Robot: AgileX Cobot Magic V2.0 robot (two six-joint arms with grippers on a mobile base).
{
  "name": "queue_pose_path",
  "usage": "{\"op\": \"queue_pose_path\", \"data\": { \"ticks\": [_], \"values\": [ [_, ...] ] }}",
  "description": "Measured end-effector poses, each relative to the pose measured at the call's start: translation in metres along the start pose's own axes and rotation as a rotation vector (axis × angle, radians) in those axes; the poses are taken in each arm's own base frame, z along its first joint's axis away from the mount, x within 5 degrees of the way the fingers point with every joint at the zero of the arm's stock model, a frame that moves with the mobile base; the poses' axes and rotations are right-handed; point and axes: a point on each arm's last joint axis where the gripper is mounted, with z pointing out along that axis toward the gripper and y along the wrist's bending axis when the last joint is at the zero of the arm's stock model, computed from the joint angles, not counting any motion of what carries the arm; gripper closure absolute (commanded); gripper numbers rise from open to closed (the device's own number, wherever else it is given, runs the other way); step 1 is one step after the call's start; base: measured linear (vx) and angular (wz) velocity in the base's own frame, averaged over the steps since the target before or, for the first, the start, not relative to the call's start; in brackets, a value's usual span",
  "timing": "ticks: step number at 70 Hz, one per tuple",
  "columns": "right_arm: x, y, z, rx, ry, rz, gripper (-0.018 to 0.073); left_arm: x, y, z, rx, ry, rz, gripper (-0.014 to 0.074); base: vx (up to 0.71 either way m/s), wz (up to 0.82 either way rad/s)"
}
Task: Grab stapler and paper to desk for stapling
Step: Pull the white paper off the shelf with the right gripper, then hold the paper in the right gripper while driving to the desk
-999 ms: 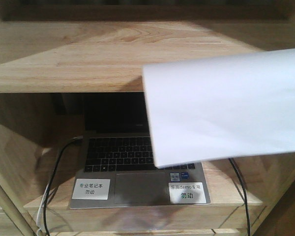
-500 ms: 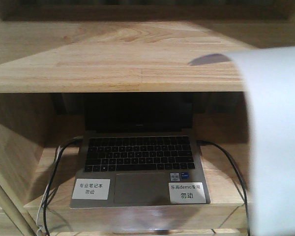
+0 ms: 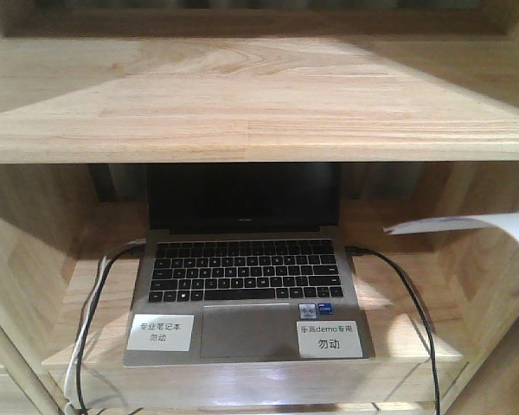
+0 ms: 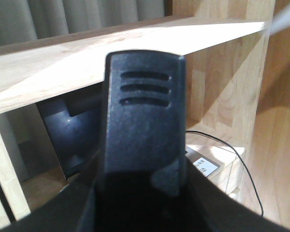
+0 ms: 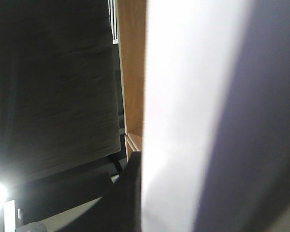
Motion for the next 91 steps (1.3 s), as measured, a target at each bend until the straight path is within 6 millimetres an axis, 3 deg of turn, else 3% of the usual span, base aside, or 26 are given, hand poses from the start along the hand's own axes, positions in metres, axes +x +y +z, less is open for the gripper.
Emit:
{"op": "queue_pose_path", "data": {
  "ticks": [91],
  "values": [
    [-0.0002,0.0,0.0,0.0,-0.001,0.001,0.0566,0.0,0.0,0.0,0.0,0.0,0.0,0.0603,0.0,0.01]
  ]
}}
